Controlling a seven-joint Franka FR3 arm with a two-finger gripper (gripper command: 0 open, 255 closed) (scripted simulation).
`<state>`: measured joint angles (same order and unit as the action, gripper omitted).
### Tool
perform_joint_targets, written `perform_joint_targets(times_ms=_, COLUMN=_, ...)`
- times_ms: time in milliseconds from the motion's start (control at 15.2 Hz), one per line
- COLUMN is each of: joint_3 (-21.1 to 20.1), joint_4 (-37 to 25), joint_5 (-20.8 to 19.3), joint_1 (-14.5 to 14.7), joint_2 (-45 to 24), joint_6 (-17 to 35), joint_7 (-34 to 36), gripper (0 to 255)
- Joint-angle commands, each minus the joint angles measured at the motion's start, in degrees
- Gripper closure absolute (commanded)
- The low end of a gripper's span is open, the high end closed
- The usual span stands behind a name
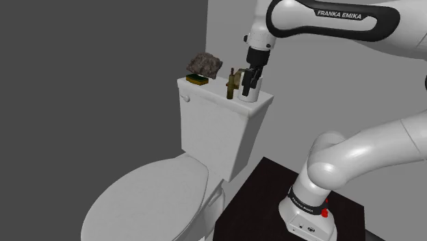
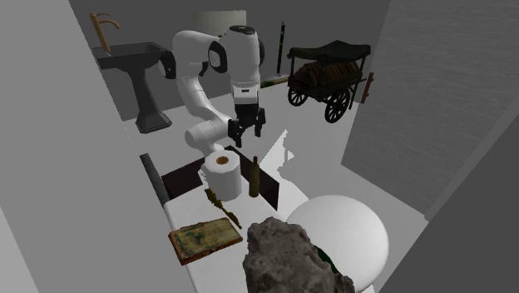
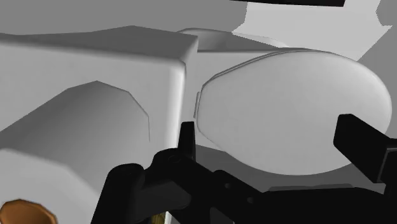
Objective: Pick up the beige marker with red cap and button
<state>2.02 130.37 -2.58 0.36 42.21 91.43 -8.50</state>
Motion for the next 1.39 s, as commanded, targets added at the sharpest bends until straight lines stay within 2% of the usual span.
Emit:
perform_joint_targets(times_ms=0, joint_3=0.0, joint_4=0.0, joint_5=0.0, joint_1=0.0, joint_2=0.0, joint_6=0.0, joint_7=0.0, gripper=0)
perform_joint_targets(times_ms=462, joint_3=-0.68, joint_4=-28.3, joint_5=-2.06, joint_1=-3.88, joint_2=-24.8, joint_6=-15.15, joint_7=8.29, gripper=0)
perform_joint_targets(times_ms=858, joint_3=0.62, joint_4=-58.91, joint_5=-3.79, joint_1=-6.06, joint_2=-47.56, joint_6=-32.38, joint_7=13.35, gripper=0)
perform_joint_targets(times_ms=1320, joint_3=0.65, joint_4=-49.04, joint_5=-3.56, joint_1=-6.02, joint_2=-44.39, joint_6=-25.73, joint_7=14.15, gripper=0)
